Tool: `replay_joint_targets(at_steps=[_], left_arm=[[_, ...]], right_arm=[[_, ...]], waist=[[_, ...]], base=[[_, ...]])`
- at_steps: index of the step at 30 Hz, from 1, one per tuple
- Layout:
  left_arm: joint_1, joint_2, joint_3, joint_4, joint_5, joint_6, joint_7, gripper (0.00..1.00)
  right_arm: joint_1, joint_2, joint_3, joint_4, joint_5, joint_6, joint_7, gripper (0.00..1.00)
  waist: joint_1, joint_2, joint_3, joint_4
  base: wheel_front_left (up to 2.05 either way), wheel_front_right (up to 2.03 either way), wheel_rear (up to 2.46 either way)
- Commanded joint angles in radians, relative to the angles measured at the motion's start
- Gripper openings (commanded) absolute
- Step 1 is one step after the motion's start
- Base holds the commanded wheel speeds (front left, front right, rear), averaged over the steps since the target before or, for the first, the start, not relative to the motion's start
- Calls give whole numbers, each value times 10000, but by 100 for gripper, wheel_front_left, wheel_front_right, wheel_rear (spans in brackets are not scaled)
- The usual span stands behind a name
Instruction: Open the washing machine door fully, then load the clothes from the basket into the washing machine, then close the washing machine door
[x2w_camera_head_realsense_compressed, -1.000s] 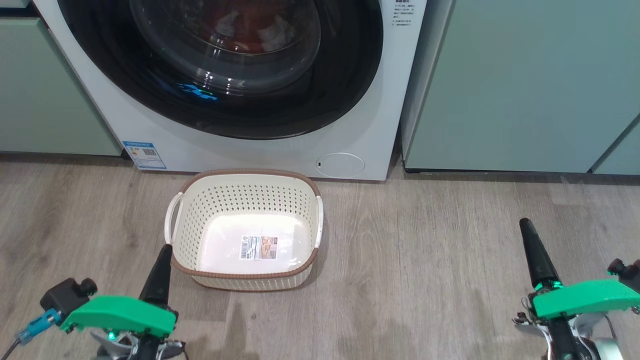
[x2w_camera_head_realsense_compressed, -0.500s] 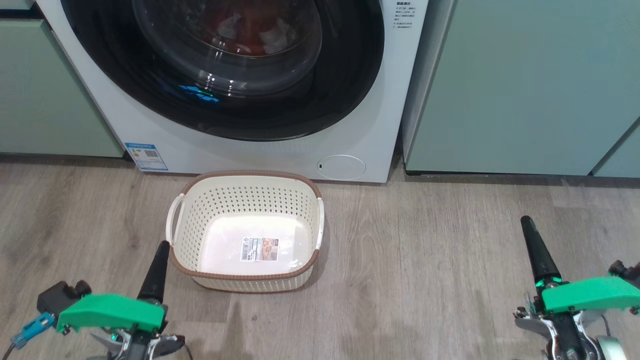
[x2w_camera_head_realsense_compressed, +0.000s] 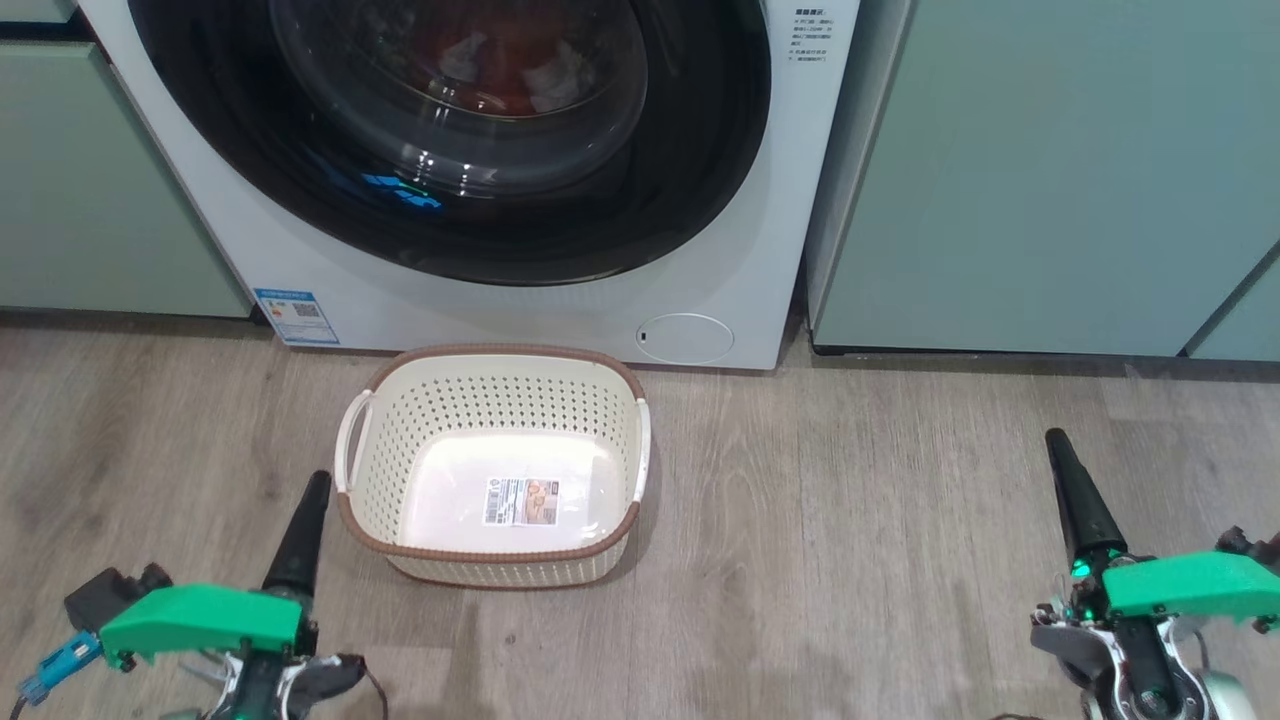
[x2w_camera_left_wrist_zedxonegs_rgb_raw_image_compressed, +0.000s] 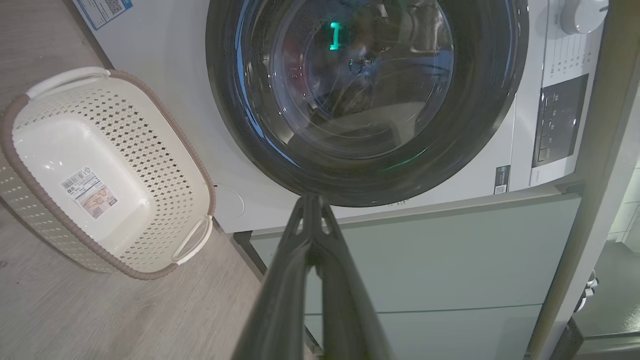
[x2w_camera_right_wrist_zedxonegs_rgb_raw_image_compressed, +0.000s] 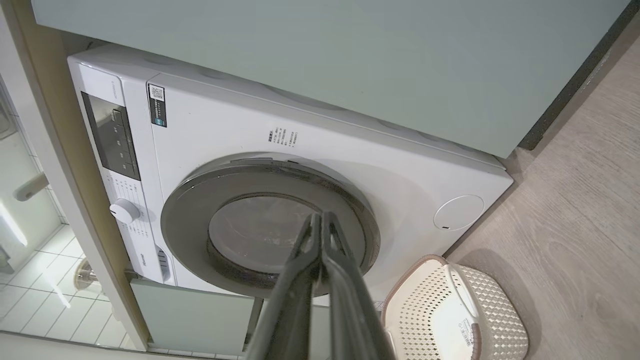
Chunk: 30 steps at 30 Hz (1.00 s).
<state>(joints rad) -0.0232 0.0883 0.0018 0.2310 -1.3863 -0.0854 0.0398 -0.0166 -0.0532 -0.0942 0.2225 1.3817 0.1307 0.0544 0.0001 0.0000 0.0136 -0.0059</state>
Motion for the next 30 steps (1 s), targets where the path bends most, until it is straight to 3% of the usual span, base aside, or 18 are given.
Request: replay_joint_targets(at_steps=[1, 22, 30], left_arm=[[-547, 29, 361, -229, -293, -90, 58, 0], [-819, -170, 825, 124, -2421, -446, 497, 0], [-826, -192, 860, 132, -2439, -452, 526, 0]], right_arm=[[-581, -182, 141, -252, 295, 1, 69, 0], [-881, -179, 93, 197, 2468, 0, 352, 0], [-889, -160, 65, 207, 2486, 0, 379, 0]], waist=[[-1, 0, -6, 4], [-1, 0, -102, 58], [-1, 0, -104, 59]], base=[[0, 0, 0], [0, 0, 0], [0, 0, 0]])
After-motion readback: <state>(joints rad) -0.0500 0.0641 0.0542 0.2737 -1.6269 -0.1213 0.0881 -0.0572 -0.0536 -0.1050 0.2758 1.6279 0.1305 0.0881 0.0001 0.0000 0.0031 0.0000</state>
